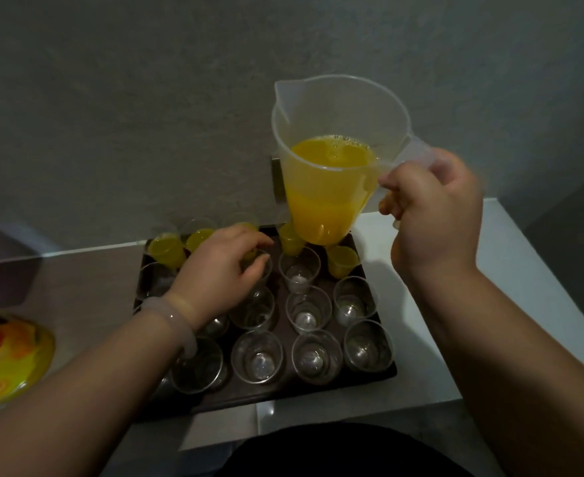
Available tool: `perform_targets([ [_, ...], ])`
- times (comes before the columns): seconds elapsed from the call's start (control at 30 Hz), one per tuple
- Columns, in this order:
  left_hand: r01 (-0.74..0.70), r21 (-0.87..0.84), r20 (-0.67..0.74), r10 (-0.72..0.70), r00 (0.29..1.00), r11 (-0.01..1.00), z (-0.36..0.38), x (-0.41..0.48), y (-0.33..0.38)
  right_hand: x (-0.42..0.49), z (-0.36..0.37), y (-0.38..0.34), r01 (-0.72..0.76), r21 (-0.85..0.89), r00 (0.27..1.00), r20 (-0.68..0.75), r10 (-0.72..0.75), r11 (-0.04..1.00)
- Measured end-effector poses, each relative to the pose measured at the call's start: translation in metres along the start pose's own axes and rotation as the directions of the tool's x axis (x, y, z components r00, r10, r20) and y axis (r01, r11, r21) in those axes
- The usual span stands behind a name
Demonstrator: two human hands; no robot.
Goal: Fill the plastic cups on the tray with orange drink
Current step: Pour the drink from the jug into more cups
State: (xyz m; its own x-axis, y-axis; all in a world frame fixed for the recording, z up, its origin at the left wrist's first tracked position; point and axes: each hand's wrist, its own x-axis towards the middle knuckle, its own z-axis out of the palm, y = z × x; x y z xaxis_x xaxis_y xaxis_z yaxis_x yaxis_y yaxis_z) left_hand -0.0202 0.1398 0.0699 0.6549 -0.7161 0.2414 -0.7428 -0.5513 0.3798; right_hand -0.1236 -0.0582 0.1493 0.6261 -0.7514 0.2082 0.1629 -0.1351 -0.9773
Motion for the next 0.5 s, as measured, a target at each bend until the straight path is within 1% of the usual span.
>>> perform_targets([
  [0.07,-0.017,0.046,0.070,0.014,0.997,0.999,0.006,0.010,0.000,0.003,-0.001,-0.001,-0.002,0.006,1.000,-0.009,0.002,1.000],
  [0.17,0.014,0.088,0.170,-0.029,0.985,0.996,0.012,0.022,0.002,0.007,-0.002,-0.001,-0.007,0.033,0.999,-0.041,0.009,0.999],
  [0.23,0.001,0.104,0.224,-0.024,0.974,0.995,0.016,0.028,0.002,0.009,-0.001,-0.001,-0.005,0.035,0.998,-0.067,0.007,0.999],
  [0.33,-0.072,0.139,0.322,0.024,0.946,0.988,0.019,0.037,0.001,0.010,-0.001,0.000,0.013,0.035,0.994,-0.105,-0.010,0.999],
  [0.5,-0.204,0.136,0.501,0.110,0.858,0.969,0.024,0.052,-0.006,0.015,-0.007,0.004,0.016,0.020,0.990,-0.143,-0.013,1.000],
])
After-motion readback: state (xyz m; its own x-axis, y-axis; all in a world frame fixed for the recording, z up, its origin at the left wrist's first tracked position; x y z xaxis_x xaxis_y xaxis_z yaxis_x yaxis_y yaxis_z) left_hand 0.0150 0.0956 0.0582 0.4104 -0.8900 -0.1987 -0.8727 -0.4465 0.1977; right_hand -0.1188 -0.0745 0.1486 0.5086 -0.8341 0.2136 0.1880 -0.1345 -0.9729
